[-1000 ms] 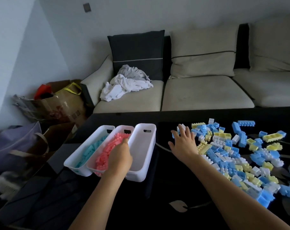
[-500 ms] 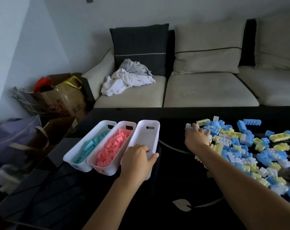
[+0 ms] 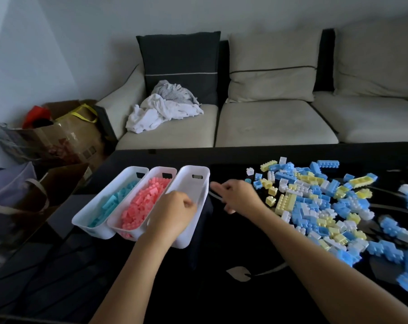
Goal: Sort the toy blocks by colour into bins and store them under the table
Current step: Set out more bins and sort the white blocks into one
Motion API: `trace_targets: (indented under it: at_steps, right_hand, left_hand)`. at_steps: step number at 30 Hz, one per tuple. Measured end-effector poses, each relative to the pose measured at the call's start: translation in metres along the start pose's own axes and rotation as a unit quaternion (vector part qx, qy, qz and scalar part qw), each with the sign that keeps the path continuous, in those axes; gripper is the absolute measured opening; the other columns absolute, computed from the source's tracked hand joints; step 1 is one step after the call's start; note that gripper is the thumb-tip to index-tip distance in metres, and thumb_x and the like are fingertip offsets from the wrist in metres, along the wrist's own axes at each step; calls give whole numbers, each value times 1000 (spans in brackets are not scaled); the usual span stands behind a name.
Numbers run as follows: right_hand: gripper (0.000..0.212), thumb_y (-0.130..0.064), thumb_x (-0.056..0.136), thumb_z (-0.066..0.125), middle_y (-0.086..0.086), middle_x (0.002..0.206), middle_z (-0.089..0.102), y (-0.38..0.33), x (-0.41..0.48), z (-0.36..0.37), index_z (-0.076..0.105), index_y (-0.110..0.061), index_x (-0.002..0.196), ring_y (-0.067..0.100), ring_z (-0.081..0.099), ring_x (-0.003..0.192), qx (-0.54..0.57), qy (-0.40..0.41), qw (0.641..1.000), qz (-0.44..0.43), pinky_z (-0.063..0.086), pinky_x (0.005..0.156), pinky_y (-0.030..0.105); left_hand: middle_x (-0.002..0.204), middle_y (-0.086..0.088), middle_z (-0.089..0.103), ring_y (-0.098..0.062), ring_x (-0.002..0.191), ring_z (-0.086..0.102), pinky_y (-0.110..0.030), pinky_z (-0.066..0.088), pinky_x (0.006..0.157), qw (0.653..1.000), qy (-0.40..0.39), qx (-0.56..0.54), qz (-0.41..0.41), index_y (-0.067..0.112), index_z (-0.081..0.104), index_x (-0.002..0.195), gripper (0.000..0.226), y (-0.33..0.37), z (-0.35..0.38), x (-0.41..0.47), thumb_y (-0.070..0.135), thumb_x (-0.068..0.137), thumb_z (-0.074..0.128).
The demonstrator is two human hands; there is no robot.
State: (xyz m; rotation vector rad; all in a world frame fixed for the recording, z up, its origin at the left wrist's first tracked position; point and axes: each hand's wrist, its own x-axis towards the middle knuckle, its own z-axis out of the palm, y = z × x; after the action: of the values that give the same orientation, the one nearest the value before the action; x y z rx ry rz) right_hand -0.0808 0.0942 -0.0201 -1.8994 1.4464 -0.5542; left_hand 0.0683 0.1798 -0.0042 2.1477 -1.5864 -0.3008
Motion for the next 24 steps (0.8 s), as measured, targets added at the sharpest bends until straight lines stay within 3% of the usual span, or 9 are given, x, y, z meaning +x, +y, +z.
trace_targets:
  at_steps: [2, 5, 8, 9, 11, 13, 18, 21, 24]
  right_hand:
    - [59, -60, 81, 58, 9, 74, 68, -18, -7, 13, 55, -4, 100, 17, 66, 52, 19, -75, 996, 44, 55, 58, 29]
    - [38, -39, 83, 61, 8, 63, 60, -37, -13, 26, 53, -4, 94, 20, 61, 51, -6, -112, 992, 61, 52, 56, 24]
    - [18, -22, 85, 57, 8, 72, 60, -48, -14, 28, 52, -7, 77, 23, 62, 70, -86, -58, 994, 30, 49, 61, 26]
    - [11, -17, 87, 56, 10, 86, 62, -50, -15, 28, 54, -6, 86, 23, 62, 79, -127, -37, 991, 25, 46, 61, 25]
    - [26, -10, 89, 54, 13, 114, 56, -49, -17, 29, 52, -2, 114, 23, 60, 99, -202, 20, 979, 21, 43, 67, 25]
    - [37, -8, 89, 55, 13, 125, 48, -44, -19, 33, 46, -2, 124, 22, 57, 106, -238, 61, 969, 16, 43, 72, 25]
    - [30, -1, 88, 55, 13, 124, 48, -36, -20, 31, 53, -4, 117, 21, 59, 98, -233, 120, 965, 3, 40, 67, 22]
    - [24, 4, 87, 53, 12, 112, 59, -39, -16, 24, 58, -3, 109, 23, 61, 96, -213, 120, 969, 26, 43, 67, 23]
    - [19, 4, 87, 53, 10, 103, 65, -43, -12, 15, 61, -5, 101, 23, 63, 94, -198, 109, 973, 49, 45, 66, 24]
  left_hand:
    - [94, 0, 68, -20, 86, 62, -27, 43, 74, 998, 65, -7, 2, 18, 69, 99, 19, -1, -7, 1, 27, 91, 53]
    - [124, -7, 62, -23, 109, 58, -26, 41, 86, 998, 62, 11, -25, 13, 55, 131, 41, -5, -10, 2, 31, 95, 51]
    - [116, -8, 64, -22, 96, 59, -22, 38, 76, 997, 75, -29, -20, 11, 53, 131, 40, -6, -4, 0, 26, 94, 52]
    - [109, -5, 64, -19, 89, 57, -21, 38, 72, 995, 81, -52, -15, 12, 56, 126, 34, -5, -3, 0, 24, 94, 52]
    - [93, -5, 64, -16, 79, 53, -20, 37, 60, 993, 60, -97, -22, 14, 62, 106, 18, -7, 0, 0, 20, 93, 51]
    - [89, -15, 66, -17, 73, 53, -24, 37, 61, 988, 18, -151, -29, 6, 63, 91, 18, -11, 4, 1, 17, 92, 49]
    - [90, 2, 73, -19, 90, 68, -36, 54, 85, 928, -9, -365, -72, 28, 70, 85, 38, -18, 9, 0, 1, 91, 44]
    - [96, -7, 73, -22, 89, 70, -32, 56, 80, 863, -31, -490, -119, 15, 72, 97, 40, -19, 11, 2, -8, 90, 39]
    - [104, -8, 72, -23, 97, 68, -36, 53, 89, 839, -54, -524, -136, 10, 68, 111, 39, -22, 15, 7, -7, 90, 40]
